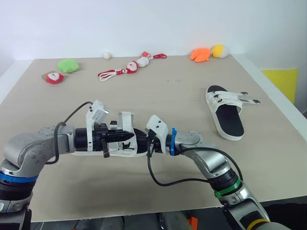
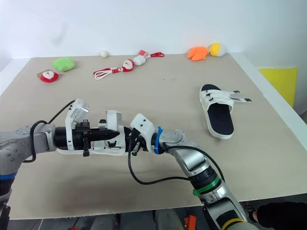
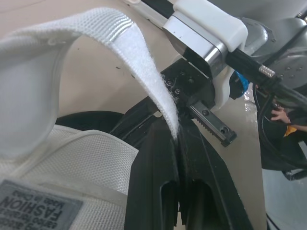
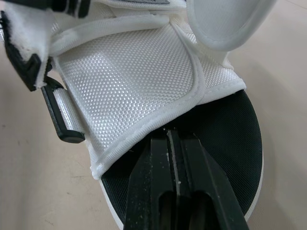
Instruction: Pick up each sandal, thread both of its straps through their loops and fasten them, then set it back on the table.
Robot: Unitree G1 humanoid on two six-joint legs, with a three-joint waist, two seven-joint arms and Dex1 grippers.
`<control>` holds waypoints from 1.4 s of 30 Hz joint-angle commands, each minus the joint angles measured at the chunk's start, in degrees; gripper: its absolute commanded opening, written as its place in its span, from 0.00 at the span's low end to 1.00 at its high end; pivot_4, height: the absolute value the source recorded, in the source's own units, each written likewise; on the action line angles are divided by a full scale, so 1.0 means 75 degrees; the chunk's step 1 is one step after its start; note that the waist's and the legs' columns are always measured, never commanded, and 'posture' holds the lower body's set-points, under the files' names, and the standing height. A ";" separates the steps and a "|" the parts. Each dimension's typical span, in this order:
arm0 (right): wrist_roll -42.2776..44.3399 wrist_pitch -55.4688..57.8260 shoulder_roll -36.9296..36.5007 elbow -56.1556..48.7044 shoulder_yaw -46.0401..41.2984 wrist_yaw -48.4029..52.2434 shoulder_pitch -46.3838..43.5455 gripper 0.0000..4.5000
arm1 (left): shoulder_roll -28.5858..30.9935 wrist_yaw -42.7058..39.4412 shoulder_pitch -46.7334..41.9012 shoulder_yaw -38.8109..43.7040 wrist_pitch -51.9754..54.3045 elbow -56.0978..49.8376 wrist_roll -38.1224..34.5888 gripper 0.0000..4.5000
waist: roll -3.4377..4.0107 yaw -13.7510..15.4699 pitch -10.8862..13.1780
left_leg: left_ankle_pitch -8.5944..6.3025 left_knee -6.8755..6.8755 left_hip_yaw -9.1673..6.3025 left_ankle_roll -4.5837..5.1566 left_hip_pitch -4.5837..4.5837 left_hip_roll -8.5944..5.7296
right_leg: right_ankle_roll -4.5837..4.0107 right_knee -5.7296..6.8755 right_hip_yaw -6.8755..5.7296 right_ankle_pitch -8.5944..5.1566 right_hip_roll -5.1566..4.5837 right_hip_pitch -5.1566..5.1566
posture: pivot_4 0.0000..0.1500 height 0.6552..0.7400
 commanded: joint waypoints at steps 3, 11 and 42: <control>-0.0029 0.0064 -0.0037 0.0005 0.0034 0.0008 -0.0003 0.00 | -0.0033 -0.0614 0.0061 -0.0134 -0.0443 0.0365 0.0602 0.01 | 0.0000 -0.0001 0.0000 | 0.0000 -0.0001 0.0000 0.0000 -0.0001 0.0000 | 0.0000 0.0000 0.0000 0.0000 0.0000 -0.0002 | 1.00 1.00; -0.0010 0.0131 -0.0048 -0.0075 0.0012 -0.0029 0.0053 0.00 | -0.0364 -0.0804 0.0023 -0.0012 -0.0230 0.0584 0.0437 0.01 | 0.0000 -0.0001 0.0000 | 0.0000 -0.0001 0.0000 0.0000 -0.0002 0.0000 | 0.0006 0.0000 0.0000 0.0003 0.0000 -0.0001 | 1.00 1.00; 0.0003 0.0159 -0.0109 -0.0129 0.0042 0.0016 0.0055 0.00 | -0.0682 -0.0943 -0.0172 0.0334 0.0052 0.0693 0.0357 0.01 | 0.0000 0.0002 0.0000 | 0.0000 -0.0001 -0.0001 0.0000 -0.0006 0.0000 | 0.0025 -0.0001 -0.0001 0.0014 -0.0001 -0.0002 | 1.00 1.00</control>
